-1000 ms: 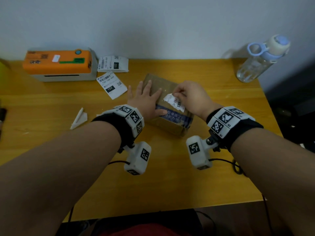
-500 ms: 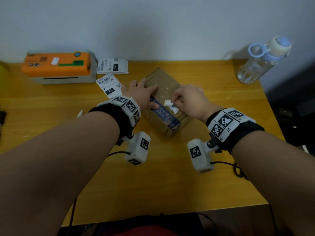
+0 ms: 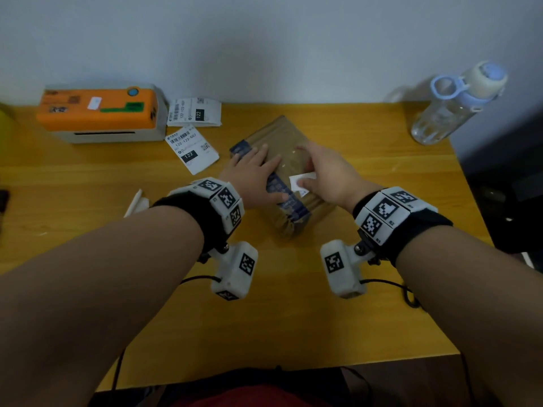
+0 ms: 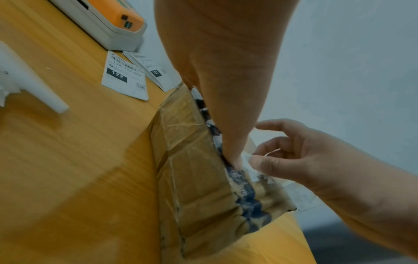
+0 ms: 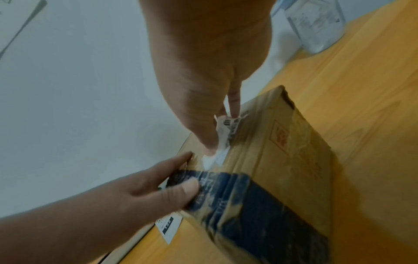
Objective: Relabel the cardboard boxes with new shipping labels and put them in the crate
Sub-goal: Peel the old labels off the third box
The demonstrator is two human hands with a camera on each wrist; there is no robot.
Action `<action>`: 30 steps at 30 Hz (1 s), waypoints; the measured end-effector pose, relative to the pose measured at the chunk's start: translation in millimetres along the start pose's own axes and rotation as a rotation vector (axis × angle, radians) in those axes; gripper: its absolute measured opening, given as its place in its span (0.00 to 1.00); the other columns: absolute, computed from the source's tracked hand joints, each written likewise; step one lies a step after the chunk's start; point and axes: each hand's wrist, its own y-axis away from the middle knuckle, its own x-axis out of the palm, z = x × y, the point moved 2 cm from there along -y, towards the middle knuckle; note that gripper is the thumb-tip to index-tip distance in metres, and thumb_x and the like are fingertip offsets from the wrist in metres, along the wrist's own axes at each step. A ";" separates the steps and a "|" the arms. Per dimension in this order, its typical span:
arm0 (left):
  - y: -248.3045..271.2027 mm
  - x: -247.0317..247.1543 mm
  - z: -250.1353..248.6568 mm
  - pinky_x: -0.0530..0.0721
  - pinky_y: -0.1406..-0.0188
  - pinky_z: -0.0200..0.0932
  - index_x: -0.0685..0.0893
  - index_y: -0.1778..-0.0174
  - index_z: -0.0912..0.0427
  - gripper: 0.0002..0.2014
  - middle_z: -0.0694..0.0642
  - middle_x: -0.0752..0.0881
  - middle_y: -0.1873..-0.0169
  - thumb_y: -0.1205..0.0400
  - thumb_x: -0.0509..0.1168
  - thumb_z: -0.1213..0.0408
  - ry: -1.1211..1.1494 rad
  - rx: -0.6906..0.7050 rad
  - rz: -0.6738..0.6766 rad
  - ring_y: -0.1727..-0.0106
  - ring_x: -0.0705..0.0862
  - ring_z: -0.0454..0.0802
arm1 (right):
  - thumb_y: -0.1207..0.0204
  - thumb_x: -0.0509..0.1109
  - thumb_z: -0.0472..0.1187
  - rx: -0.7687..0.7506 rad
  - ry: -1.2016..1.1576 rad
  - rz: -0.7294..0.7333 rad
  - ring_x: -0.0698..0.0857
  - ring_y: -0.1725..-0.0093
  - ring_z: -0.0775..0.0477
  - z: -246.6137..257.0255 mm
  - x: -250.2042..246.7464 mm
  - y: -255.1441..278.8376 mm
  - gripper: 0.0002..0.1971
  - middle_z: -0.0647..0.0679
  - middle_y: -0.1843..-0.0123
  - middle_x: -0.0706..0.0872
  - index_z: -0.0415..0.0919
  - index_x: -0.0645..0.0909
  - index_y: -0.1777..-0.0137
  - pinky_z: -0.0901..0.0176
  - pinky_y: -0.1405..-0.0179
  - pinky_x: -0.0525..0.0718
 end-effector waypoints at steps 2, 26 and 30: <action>-1.2 1.3 1.8 0.44 0.19 0.55 0.43 0.17 0.46 0.44 0.54 0.40 0.17 0.23 0.56 0.32 -0.004 -0.004 0.027 0.16 0.43 0.52 | 0.23 0.70 0.46 -0.045 0.195 0.010 0.74 0.33 0.40 1.7 0.1 -0.6 0.22 0.44 0.33 0.76 0.49 0.75 0.29 0.46 0.34 0.72; -1.9 -1.9 -1.2 0.48 0.19 0.59 0.43 0.17 0.47 0.46 0.56 0.41 0.17 0.24 0.59 0.33 -0.012 -0.023 0.050 0.16 0.46 0.54 | 0.23 0.67 0.31 -0.127 0.030 -0.079 0.84 0.47 0.43 -18.3 3.3 37.2 0.06 0.44 0.50 0.88 0.39 0.85 0.53 0.57 0.47 0.75; -2.3 -0.7 -0.3 0.50 0.19 0.59 0.44 0.17 0.47 0.46 0.56 0.41 0.17 0.24 0.58 0.33 -0.023 -0.022 0.040 0.16 0.47 0.54 | 0.22 0.67 0.34 -0.190 0.106 -0.159 0.85 0.57 0.43 -17.3 6.6 45.1 0.05 0.45 0.58 0.89 0.40 0.85 0.54 0.62 0.56 0.71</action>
